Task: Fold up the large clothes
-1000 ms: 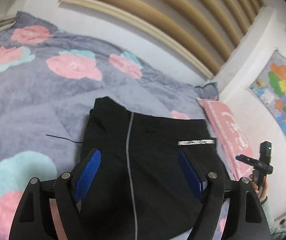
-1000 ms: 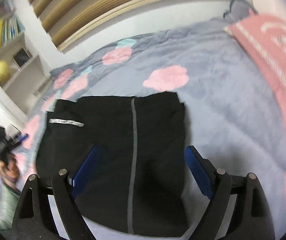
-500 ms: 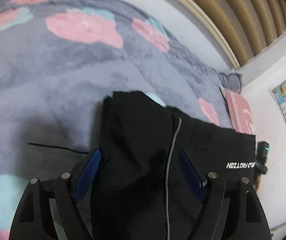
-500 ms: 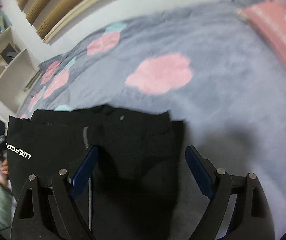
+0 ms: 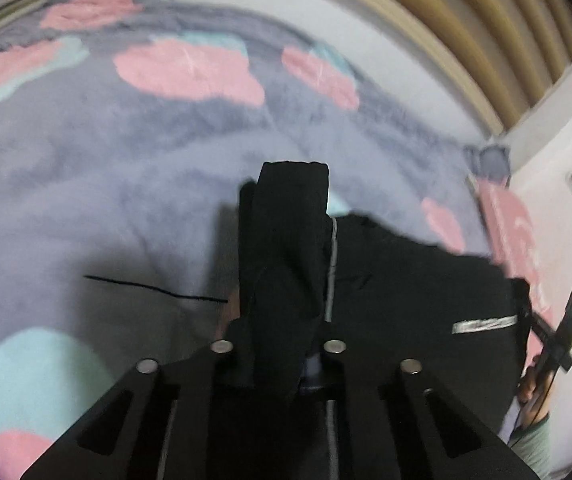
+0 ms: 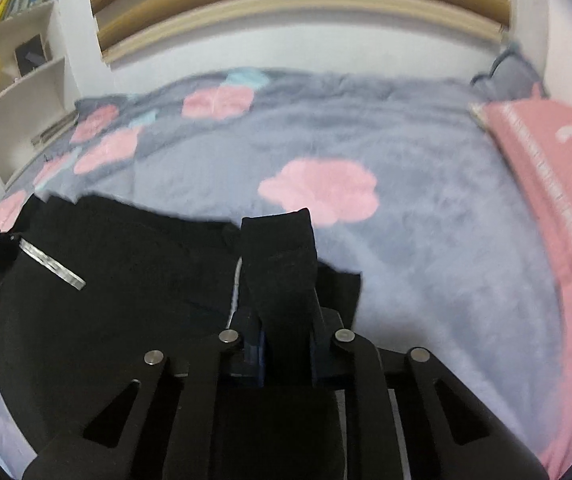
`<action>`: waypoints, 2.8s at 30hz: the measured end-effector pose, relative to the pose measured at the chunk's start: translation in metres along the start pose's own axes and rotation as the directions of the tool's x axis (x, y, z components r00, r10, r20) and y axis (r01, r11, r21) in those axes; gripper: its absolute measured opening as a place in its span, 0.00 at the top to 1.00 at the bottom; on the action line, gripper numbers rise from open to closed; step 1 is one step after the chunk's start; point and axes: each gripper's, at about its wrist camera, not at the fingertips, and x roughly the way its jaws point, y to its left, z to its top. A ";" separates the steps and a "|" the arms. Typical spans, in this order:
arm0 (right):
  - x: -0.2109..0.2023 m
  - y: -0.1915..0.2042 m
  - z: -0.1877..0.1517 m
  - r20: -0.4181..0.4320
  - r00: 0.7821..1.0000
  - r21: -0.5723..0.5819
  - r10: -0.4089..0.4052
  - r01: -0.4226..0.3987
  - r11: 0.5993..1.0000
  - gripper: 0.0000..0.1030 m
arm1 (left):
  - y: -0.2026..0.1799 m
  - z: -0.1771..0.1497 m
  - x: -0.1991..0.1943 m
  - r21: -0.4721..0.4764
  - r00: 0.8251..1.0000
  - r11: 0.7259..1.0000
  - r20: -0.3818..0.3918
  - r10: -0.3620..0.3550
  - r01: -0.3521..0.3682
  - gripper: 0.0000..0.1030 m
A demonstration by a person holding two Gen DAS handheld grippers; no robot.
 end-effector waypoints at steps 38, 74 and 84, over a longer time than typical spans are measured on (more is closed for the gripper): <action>-0.024 0.102 0.020 -0.157 0.982 0.059 0.109 -0.101 0.993 0.41 | -0.094 -0.023 -0.076 0.164 0.980 0.986 0.194 -0.038 0.005 0.43; 0.078 0.112 -0.018 -0.263 0.965 0.089 0.021 0.003 0.996 0.21 | -0.151 -0.052 0.087 0.219 0.985 0.967 -0.078 0.154 -0.134 0.43; -0.033 0.094 -0.023 -0.137 0.990 0.138 0.030 -0.010 0.990 0.19 | -0.125 -0.058 -0.023 0.207 0.994 0.972 0.036 0.106 -0.111 0.43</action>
